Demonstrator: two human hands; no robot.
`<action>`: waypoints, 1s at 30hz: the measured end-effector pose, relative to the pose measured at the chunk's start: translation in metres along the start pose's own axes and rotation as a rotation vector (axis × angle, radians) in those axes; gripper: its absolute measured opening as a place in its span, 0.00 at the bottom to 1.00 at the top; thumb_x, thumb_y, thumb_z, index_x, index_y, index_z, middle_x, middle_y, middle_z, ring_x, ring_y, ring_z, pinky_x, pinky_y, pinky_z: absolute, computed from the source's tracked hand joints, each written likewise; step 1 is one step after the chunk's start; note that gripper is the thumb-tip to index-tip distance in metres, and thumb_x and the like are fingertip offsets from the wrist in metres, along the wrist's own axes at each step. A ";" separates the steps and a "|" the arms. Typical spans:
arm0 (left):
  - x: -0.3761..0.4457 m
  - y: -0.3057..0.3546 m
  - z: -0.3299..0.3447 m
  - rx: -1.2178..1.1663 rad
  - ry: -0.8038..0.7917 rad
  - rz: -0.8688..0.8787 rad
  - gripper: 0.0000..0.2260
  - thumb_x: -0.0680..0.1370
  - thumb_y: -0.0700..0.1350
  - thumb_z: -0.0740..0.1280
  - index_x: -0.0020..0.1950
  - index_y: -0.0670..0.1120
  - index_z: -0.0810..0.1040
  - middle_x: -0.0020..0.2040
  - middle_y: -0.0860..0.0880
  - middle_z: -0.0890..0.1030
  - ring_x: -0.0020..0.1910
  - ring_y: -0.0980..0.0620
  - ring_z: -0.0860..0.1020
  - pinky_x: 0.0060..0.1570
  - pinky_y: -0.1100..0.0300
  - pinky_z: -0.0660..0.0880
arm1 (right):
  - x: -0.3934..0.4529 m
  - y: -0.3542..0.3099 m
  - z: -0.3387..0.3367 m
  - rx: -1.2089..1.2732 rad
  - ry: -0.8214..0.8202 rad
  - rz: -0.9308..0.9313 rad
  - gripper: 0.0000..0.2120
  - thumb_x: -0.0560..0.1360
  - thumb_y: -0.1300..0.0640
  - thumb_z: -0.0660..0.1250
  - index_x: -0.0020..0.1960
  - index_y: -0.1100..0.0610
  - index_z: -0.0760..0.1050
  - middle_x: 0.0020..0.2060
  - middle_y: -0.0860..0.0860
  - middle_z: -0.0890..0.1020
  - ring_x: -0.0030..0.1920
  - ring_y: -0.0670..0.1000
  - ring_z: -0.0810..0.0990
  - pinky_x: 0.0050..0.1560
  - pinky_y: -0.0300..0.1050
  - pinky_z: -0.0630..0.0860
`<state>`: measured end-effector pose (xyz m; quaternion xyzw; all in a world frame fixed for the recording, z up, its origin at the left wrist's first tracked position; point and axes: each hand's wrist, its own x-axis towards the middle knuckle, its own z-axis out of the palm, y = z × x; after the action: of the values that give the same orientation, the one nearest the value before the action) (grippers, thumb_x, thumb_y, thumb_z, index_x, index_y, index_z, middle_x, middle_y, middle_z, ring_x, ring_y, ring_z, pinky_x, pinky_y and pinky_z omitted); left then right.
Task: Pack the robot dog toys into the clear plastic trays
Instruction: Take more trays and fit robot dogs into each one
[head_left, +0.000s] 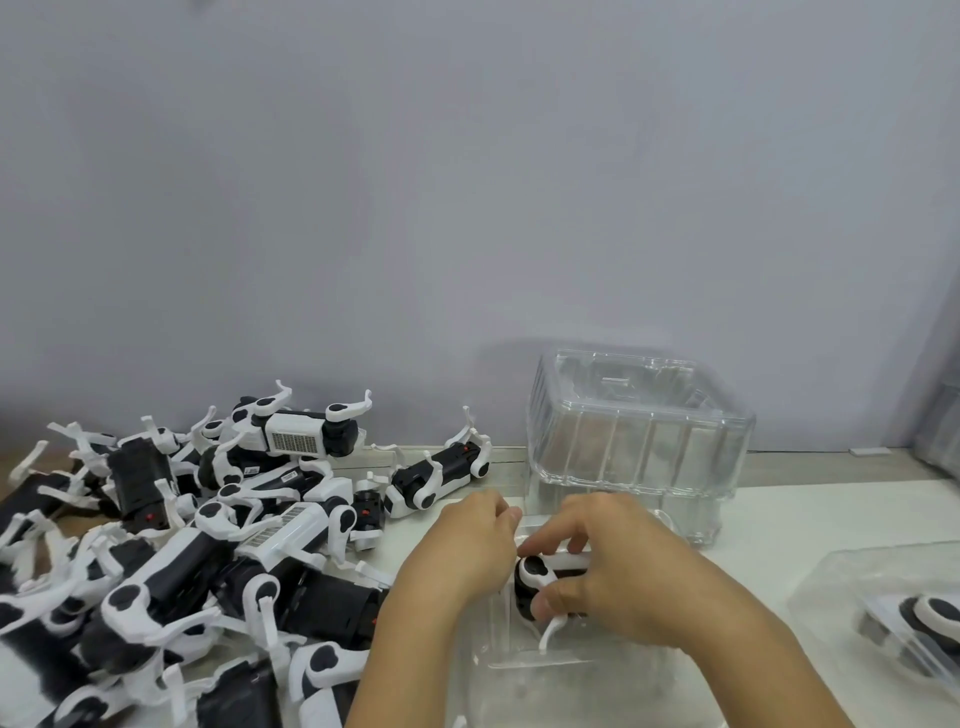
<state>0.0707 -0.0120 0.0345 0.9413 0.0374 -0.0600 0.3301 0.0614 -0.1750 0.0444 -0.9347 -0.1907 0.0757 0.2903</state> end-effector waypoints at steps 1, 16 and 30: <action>0.000 0.000 0.000 0.004 0.001 -0.009 0.12 0.85 0.53 0.54 0.60 0.50 0.74 0.51 0.51 0.76 0.44 0.55 0.74 0.39 0.61 0.67 | 0.001 0.000 0.000 -0.005 0.007 0.008 0.21 0.64 0.44 0.81 0.56 0.38 0.81 0.45 0.34 0.76 0.51 0.37 0.75 0.44 0.34 0.69; -0.002 0.003 0.000 0.074 0.011 -0.069 0.16 0.84 0.55 0.53 0.60 0.48 0.75 0.54 0.48 0.77 0.50 0.50 0.75 0.46 0.58 0.67 | 0.000 0.004 -0.002 0.054 0.039 -0.030 0.18 0.67 0.43 0.79 0.56 0.37 0.81 0.45 0.34 0.80 0.48 0.34 0.77 0.45 0.33 0.73; -0.019 0.020 -0.003 -0.450 -0.342 0.014 0.11 0.81 0.54 0.63 0.62 0.53 0.76 0.55 0.45 0.80 0.47 0.48 0.85 0.44 0.59 0.82 | -0.006 -0.001 -0.030 0.320 0.554 -0.199 0.08 0.76 0.59 0.70 0.47 0.47 0.85 0.36 0.39 0.84 0.41 0.39 0.82 0.41 0.28 0.73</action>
<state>0.0547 -0.0261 0.0522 0.8207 -0.0128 -0.2060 0.5328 0.0630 -0.1921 0.0696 -0.8390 -0.1807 -0.1811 0.4802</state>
